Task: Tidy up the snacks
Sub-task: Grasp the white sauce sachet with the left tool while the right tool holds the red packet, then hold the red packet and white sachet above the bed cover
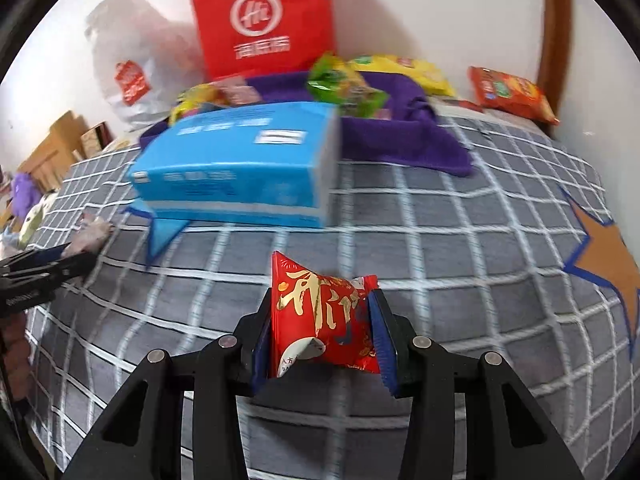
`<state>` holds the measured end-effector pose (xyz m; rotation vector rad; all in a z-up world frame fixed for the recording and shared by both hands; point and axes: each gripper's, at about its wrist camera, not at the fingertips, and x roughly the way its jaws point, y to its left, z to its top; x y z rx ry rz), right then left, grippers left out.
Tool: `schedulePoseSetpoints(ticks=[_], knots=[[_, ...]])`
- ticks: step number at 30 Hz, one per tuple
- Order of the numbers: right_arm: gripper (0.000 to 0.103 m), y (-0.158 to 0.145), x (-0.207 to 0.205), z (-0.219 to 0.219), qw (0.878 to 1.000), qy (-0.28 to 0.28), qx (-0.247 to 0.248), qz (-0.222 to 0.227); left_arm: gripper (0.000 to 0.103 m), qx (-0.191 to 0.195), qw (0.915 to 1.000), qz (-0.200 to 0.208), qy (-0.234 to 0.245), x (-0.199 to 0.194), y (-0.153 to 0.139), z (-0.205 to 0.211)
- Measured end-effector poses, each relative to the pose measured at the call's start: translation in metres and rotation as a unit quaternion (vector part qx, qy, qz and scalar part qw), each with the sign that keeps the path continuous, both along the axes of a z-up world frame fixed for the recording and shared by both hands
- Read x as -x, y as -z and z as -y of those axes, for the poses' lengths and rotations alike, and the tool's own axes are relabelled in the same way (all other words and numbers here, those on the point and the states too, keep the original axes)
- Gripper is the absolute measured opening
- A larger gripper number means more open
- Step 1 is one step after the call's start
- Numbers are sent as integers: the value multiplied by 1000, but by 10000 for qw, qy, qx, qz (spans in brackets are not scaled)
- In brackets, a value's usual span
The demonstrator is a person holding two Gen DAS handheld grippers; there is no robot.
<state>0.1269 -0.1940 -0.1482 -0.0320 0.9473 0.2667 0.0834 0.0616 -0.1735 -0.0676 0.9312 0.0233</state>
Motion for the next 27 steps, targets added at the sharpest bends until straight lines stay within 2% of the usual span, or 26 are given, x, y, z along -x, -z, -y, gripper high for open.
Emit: schedulePoseSetpoints(ticks=[2, 4, 7, 9, 15, 27], knots=[[45, 3, 0, -11, 9997, -68, 224, 88, 63, -194, 9998, 49, 13, 1, 3, 5], [46, 4, 1, -16, 9992, -97, 376, 110, 63, -185, 9998, 49, 5, 1, 2, 7], [48, 4, -1, -13, 9995, -67, 298, 82, 64, -179, 9998, 40, 4, 0, 1, 7], [54, 5, -2, -12, 9995, -13, 305, 50, 65, -217, 9998, 29, 9, 0, 2, 8], [60, 6, -3, -9, 9998, -18, 200, 7, 66, -87, 10000, 45, 6, -1, 1, 3], [62, 7, -3, -11, 9997, -59, 223, 6, 66, -134, 9999, 32, 11, 0, 1, 3]])
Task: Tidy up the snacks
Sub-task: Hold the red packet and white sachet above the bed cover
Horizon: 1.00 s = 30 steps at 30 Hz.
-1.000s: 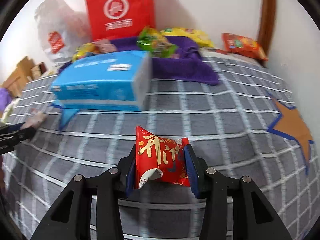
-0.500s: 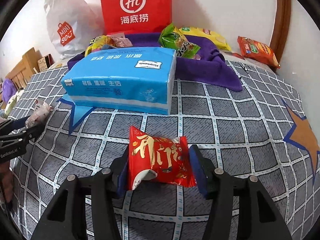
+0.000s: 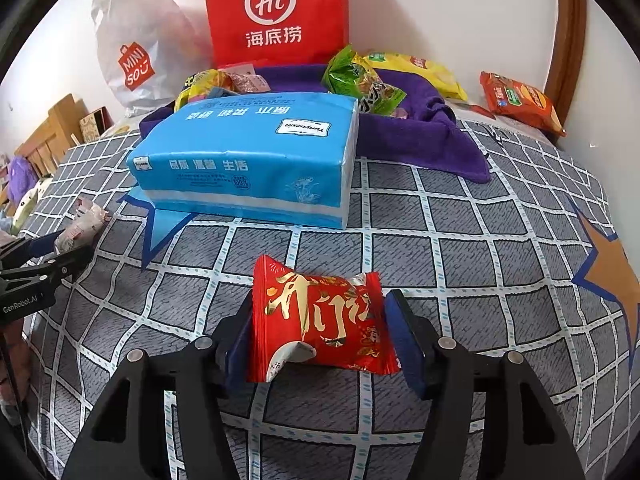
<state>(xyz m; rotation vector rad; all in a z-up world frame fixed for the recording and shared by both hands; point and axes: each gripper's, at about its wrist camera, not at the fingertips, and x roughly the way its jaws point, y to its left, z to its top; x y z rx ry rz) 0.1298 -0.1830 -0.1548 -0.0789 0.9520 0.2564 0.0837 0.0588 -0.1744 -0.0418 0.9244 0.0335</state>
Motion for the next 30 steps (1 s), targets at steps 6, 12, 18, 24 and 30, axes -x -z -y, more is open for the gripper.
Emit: schedulePoseSetpoints(ticks=[6, 12, 18, 24, 30], knots=[[63, 0, 0, 2, 10000, -4, -68, -5, 66, -2, 10000, -2, 4, 0, 0, 0], [63, 0, -1, 3, 9999, -19, -115, -9, 66, 2, 10000, -2, 5, 0, 0, 0], [64, 0, 0, 0, 10000, -30, -28, -1, 66, 3, 10000, -2, 5, 0, 0, 0], [64, 0, 0, -2, 10000, -44, 3, 0, 66, 5, 10000, -1, 5, 0, 0, 0], [65, 0, 0, -1, 10000, -40, -1, 2, 66, 5, 10000, -3, 10, 0, 0, 0]])
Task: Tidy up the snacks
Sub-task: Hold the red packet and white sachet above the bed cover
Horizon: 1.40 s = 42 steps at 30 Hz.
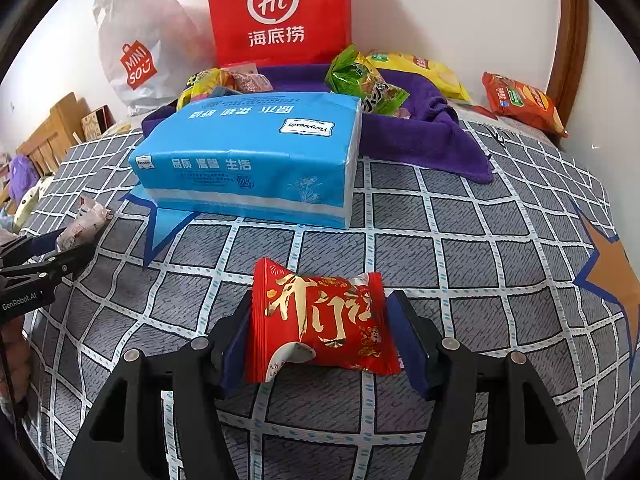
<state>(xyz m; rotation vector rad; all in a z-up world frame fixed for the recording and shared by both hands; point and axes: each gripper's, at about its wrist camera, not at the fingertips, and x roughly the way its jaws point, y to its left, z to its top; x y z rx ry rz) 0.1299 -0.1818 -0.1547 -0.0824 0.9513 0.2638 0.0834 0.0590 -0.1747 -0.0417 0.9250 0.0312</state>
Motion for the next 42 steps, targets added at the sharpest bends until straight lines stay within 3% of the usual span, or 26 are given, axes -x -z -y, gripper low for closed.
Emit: schedulePoseSetpoints(ticks=[4, 14, 16, 21, 22, 24, 29, 32, 39, 42], knots=[[63, 0, 0, 0, 10000, -2, -43, -1, 66, 13, 10000, 16, 21, 0, 0, -2], [45, -6, 4, 13, 9990, 107, -434, 98, 63, 357, 9994, 22, 47, 10, -7, -9], [45, -7, 8, 13, 9991, 153, -373, 96, 63, 522, 9986, 31, 50, 14, -13, -12], [43, -16, 20, 10, 9994, 146, -275, 169, 62, 474, 9986, 202, 103, 24, -36, -5], [43, -18, 22, 11, 9993, 155, -297, 183, 61, 476, 9985, 231, 129, 26, -40, -2], [43, -25, 26, 12, 9988, 201, -389, 212, 49, 518, 9983, 214, 180, 28, -46, 1], [43, -43, 38, 14, 9975, 296, -514, 379, 46, 564, 9977, 233, 300, 34, -55, 10], [43, -48, 42, 12, 9973, 306, -495, 447, 46, 510, 9981, 158, 316, 35, -51, 9], [43, -52, 53, 13, 9966, 376, -526, 520, 47, 921, 9952, -210, 244, 36, -30, -7], [43, -49, 54, 16, 9961, 418, -605, 486, 59, 911, 9950, -289, 292, 33, -22, -4]])
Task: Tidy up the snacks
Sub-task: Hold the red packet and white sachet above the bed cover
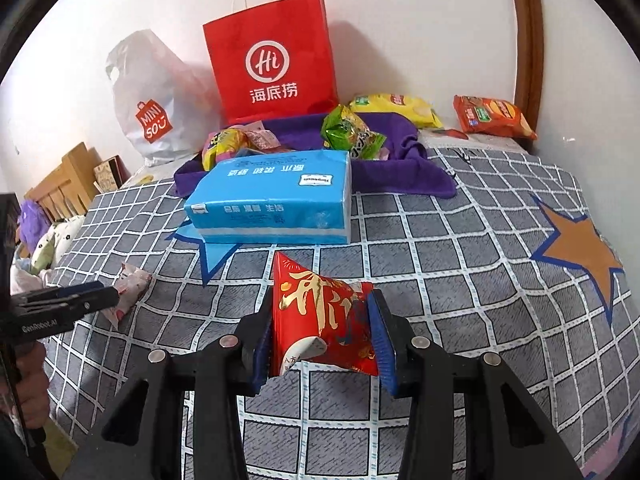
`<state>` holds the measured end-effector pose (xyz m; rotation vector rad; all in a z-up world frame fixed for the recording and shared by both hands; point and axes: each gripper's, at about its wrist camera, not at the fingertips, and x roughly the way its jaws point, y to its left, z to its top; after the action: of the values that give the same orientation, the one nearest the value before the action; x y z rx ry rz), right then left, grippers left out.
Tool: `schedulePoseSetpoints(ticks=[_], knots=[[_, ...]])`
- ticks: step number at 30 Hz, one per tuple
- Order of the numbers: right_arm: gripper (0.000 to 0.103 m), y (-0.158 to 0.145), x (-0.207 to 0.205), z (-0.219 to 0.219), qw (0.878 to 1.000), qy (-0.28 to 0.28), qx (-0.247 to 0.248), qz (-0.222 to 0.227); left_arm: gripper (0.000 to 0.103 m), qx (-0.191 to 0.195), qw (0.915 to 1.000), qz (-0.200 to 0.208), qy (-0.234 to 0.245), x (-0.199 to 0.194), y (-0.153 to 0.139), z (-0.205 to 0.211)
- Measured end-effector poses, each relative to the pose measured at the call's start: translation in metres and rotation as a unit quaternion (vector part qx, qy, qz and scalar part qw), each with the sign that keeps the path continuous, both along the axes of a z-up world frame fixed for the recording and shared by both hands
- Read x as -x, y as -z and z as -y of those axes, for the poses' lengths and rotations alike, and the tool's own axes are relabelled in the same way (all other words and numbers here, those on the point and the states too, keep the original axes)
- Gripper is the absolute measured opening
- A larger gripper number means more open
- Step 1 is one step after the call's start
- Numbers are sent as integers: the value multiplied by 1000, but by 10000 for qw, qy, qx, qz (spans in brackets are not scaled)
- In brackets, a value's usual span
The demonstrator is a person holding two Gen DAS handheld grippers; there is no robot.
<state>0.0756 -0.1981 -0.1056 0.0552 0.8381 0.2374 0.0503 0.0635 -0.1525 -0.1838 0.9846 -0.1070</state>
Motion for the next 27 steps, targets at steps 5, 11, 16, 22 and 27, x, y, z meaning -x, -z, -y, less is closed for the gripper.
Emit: schedulePoseSetpoints(ticks=[5, 11, 16, 22, 27], knots=[[43, 5, 0, 4, 9999, 47, -103, -30, 66, -495, 9988, -59, 9, -8, 9, 12], [43, 6, 2, 6, 9999, 78, -123, -11, 64, -838, 9964, 94, -95, -11, 16, 16], [43, 6, 4, 8, 9999, 88, -114, -1, 61, -766, 9970, 114, 59, -8, 12, 18], [43, 5, 7, 10, 9998, 138, -150, 37, 60, -701, 9972, 210, 169, -5, 1, 22], [43, 8, 8, 11, 9997, 190, -118, -6, 60, -636, 9973, 258, 268, -1, -7, 28]])
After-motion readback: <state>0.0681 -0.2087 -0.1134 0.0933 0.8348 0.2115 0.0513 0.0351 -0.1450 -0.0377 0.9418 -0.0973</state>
